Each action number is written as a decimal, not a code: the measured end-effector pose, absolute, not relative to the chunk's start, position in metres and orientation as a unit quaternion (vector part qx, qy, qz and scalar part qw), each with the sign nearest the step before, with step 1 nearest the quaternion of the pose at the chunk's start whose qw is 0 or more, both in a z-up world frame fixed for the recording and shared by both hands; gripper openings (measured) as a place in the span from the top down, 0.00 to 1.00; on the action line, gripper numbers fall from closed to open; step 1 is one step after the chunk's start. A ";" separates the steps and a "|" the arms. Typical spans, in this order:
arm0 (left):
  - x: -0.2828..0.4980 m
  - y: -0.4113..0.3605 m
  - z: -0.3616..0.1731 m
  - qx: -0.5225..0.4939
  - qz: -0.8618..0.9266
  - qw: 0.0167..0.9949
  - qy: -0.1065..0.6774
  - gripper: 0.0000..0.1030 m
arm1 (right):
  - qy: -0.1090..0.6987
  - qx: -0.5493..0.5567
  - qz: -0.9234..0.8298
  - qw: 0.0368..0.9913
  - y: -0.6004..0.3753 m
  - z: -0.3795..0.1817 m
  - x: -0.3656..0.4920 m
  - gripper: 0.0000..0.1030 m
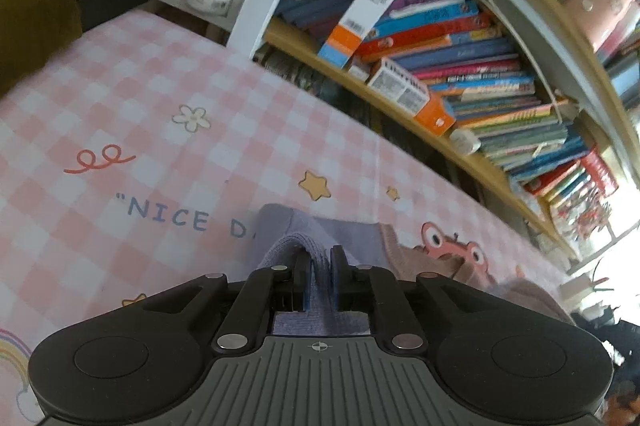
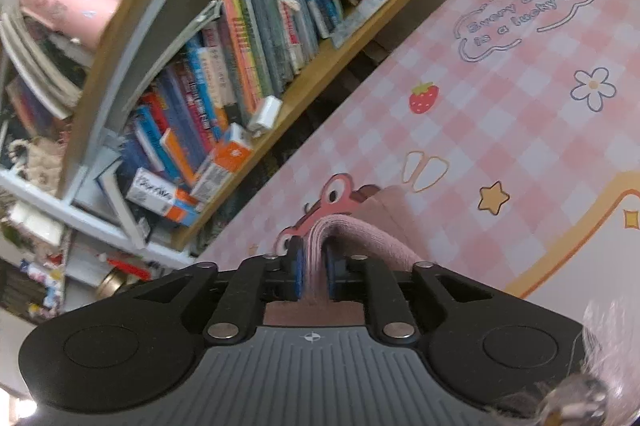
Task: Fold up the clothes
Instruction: 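Lay the hem onto the collar and open both tools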
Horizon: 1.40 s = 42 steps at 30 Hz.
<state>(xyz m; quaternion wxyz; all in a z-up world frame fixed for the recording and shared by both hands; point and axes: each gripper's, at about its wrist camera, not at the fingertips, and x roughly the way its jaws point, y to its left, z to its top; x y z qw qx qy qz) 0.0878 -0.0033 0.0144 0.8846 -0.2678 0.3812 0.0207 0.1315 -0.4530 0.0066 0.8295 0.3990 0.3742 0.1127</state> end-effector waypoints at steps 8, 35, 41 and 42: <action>0.086 0.009 0.023 -0.226 0.029 0.910 0.345 0.40 | 0.360 0.355 0.096 0.857 -0.448 0.011 0.139 0.56; 0.125 -0.004 -0.028 -0.124 0.048 0.921 0.365 0.88 | 0.400 0.187 0.043 0.896 -0.411 -0.037 0.176 0.93; 0.107 0.004 -0.007 -0.131 0.028 0.925 0.356 0.84 | 0.391 0.186 0.049 0.900 -0.419 -0.022 0.158 0.71; 0.101 0.004 -0.003 -0.129 0.024 0.926 0.354 0.84 | 0.389 0.181 0.053 0.902 -0.419 -0.018 0.151 0.69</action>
